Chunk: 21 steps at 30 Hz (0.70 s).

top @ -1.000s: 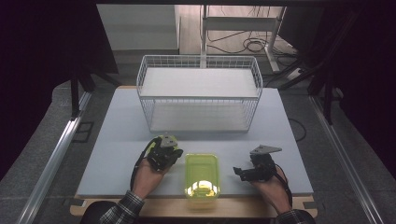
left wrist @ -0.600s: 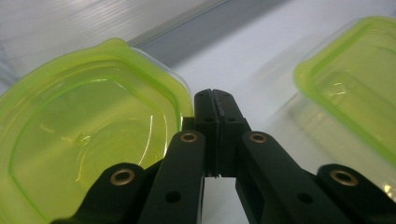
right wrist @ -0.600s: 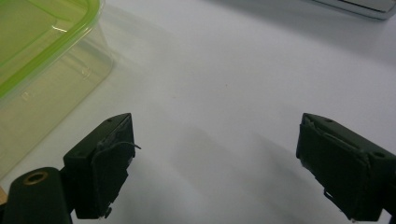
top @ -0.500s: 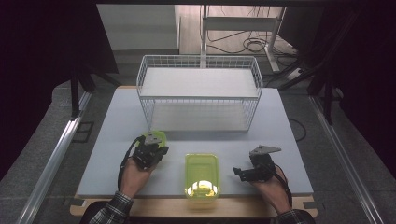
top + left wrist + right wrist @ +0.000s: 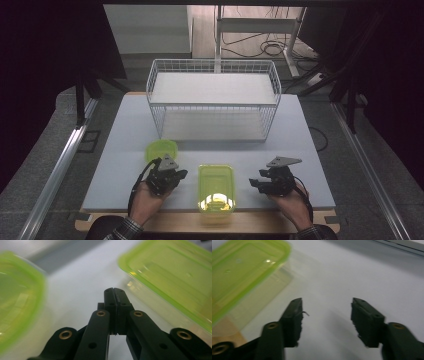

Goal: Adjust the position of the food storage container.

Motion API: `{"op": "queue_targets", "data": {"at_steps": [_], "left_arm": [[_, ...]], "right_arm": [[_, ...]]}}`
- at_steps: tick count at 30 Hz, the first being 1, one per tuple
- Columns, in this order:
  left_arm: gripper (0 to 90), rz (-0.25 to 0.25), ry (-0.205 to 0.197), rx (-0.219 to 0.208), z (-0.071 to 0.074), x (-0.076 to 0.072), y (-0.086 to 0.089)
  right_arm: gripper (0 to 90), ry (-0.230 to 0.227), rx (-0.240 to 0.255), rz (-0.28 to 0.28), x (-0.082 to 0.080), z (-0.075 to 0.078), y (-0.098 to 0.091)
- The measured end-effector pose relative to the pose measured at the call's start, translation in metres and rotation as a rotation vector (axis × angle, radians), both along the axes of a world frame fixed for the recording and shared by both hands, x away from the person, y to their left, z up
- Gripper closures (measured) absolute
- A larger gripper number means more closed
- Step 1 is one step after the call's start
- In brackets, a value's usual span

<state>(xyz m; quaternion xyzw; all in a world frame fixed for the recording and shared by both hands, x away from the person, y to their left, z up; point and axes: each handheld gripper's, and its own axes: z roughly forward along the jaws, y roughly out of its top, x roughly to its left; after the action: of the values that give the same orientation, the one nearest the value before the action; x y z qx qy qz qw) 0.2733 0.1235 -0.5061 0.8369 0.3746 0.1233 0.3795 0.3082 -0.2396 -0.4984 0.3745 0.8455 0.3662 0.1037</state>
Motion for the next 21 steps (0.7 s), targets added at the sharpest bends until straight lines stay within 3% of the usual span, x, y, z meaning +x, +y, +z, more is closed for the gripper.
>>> {"op": "queue_targets", "data": {"at_steps": [2, 3, 5, 6, 9, 15, 21], "left_arm": [[89.8, -0.015, 0.010, -0.008, -0.002, -0.003, -0.003], [89.8, -0.030, 0.015, -0.005, -0.003, -0.005, -0.007], [89.8, -0.062, 0.024, 0.006, -0.006, -0.010, -0.014], [89.8, -0.092, 0.035, 0.002, -0.008, -0.014, -0.020], [89.8, -0.114, 0.047, 0.006, -0.009, -0.019, -0.024], [89.8, -0.144, 0.076, -0.001, -0.012, -0.025, -0.028], [89.7, -0.160, 0.080, -0.009, -0.012, -0.022, -0.038]], "right_arm": [[54.0, 0.003, -0.003, 0.013, -0.002, 0.002, 0.001], [62.7, 0.004, -0.005, 0.042, -0.007, 0.004, 0.005], [65.6, 0.003, -0.007, 0.056, -0.009, 0.006, 0.007], [72.5, 0.006, -0.015, 0.084, -0.014, 0.008, 0.011], [80.6, 0.021, -0.015, 0.127, -0.022, 0.011, 0.017], [87.5, 0.060, 0.007, 0.173, -0.042, 0.014, 0.017], [87.7, 0.100, 0.021, 0.204, -0.060, 0.016, 0.017]]}}
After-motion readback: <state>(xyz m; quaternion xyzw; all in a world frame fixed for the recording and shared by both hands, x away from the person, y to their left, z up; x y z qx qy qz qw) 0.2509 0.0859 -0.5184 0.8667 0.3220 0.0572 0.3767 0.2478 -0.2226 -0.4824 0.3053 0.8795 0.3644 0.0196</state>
